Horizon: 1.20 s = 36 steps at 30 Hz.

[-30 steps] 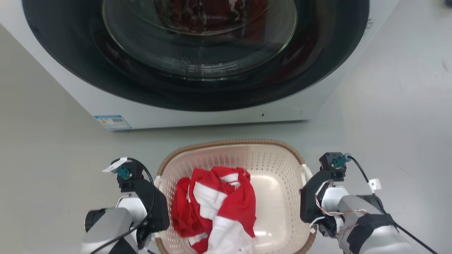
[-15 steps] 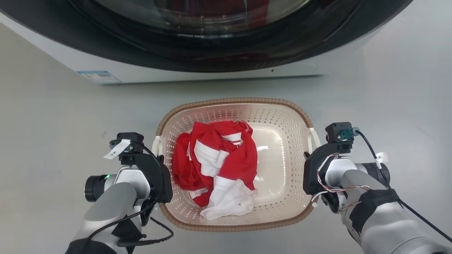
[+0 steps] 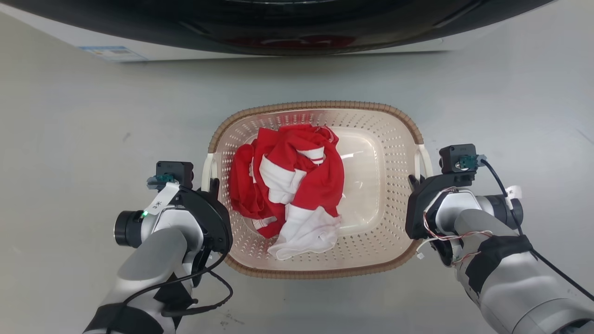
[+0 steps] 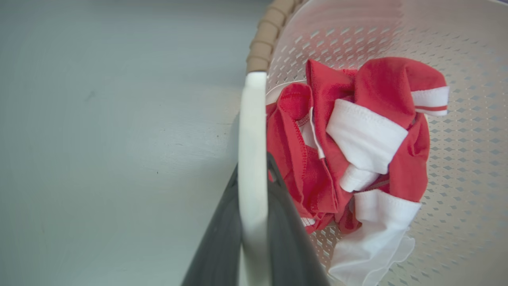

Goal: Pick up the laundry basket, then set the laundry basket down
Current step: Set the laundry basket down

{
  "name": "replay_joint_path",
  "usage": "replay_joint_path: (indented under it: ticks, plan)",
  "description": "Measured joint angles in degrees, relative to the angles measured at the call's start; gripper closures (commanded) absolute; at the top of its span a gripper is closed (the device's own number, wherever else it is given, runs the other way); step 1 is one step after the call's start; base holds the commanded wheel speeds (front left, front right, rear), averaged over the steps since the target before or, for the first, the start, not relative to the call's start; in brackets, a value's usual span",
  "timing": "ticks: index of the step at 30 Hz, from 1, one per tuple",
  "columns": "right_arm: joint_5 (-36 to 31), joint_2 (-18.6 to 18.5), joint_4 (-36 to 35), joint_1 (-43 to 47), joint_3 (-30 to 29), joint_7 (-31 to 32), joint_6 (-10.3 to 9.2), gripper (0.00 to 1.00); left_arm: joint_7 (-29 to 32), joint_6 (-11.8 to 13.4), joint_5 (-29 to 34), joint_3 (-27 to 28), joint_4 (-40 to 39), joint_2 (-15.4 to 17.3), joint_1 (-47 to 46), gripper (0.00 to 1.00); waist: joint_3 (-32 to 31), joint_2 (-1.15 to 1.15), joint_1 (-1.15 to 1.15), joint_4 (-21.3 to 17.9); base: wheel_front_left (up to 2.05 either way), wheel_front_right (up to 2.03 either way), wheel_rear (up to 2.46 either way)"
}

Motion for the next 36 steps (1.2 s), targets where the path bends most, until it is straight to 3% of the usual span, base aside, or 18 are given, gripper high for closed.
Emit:
replay_joint_path:
  ticks: [16,27,28,29,30,36]
  plan:
    - [-0.8,0.0,2.2,-2.1,-0.1,-2.7,-0.14,1.0,-2.8,-1.0,0.5,0.1,1.2,-0.7,-1.8,1.0,4.7,0.0,-0.01,0.7,0.0,0.0,0.0]
    - [-0.8,0.0,3.3,-2.9,0.2,-2.9,0.9,1.0,-2.7,-1.6,-0.2,0.2,1.9,-0.8,-2.3,1.0,5.7,-0.01,-0.01,0.6,0.0,0.0,0.0]
    - [-0.8,0.0,3.4,-3.0,0.3,-2.9,1.2,1.0,-2.7,-1.6,-0.7,0.2,1.9,-0.9,-2.4,0.79,5.8,-0.01,-0.01,0.6,0.0,0.0,0.0]
    - [-1.1,0.0,3.4,-3.0,0.8,-3.0,1.41,0.0,-2.7,-1.6,-1.1,0.2,2.0,-0.9,-2.4,0.49,5.8,-0.01,-0.01,0.7,0.0,0.0,0.0]
    - [-1.5,0.0,3.4,-3.0,1.4,-2.9,2.04,0.0,-2.7,-1.7,-1.1,0.2,2.1,-0.8,-2.5,0.0,5.9,-0.01,-0.01,0.7,0.0,0.0,0.0]
    - [-1.4,0.0,3.7,-3.0,1.3,-3.2,3.03,0.0,-2.9,-2.0,-1.1,0.1,2.3,-0.8,-3.4,0.0,6.1,-0.01,-0.01,0.9,0.0,0.0,0.0]
